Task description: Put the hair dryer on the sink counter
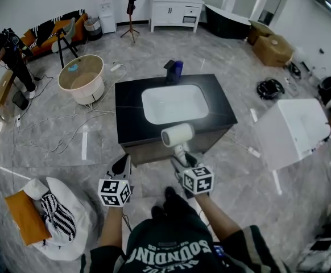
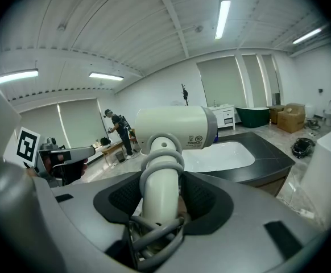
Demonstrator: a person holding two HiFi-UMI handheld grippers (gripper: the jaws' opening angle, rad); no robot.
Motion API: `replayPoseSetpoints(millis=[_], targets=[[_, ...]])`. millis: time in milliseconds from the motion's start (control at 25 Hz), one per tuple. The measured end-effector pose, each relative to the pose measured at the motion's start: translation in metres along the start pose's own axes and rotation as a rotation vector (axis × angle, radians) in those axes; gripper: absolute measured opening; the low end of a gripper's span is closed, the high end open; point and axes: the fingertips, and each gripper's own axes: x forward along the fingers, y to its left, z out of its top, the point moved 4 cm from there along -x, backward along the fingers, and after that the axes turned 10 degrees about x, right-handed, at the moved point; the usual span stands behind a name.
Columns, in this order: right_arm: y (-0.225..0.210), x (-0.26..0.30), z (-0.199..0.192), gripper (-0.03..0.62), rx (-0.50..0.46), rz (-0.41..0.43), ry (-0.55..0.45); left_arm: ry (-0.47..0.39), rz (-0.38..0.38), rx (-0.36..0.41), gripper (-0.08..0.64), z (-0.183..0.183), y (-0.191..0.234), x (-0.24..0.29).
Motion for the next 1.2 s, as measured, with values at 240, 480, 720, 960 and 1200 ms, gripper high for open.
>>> replayPoseSetpoints(millis=[240, 480, 720, 960, 1200], targets=[[0.002, 0.028, 0.009, 0.207, -0.004, 0.01, 0.006, -0.002, 0.016, -0.004, 0.002, 0.002, 0.021, 0.014], [-0.003, 0.071, 0.034, 0.207, -0.002, 0.027, 0.003, 0.001, 0.036, -0.005, 0.002, 0.01, 0.051, 0.043], [-0.007, 0.131, 0.067, 0.207, -0.018, 0.049, 0.026, 0.02, 0.055, -0.012, 0.002, 0.016, 0.092, 0.085], [-0.016, 0.196, 0.111, 0.207, -0.042, 0.076, 0.061, 0.041, 0.083, -0.021, 0.002, 0.033, 0.138, 0.141], [-0.027, 0.268, 0.158, 0.207, -0.074, 0.118, 0.098, 0.053, 0.118, -0.035, 0.002, 0.058, 0.186, 0.203]])
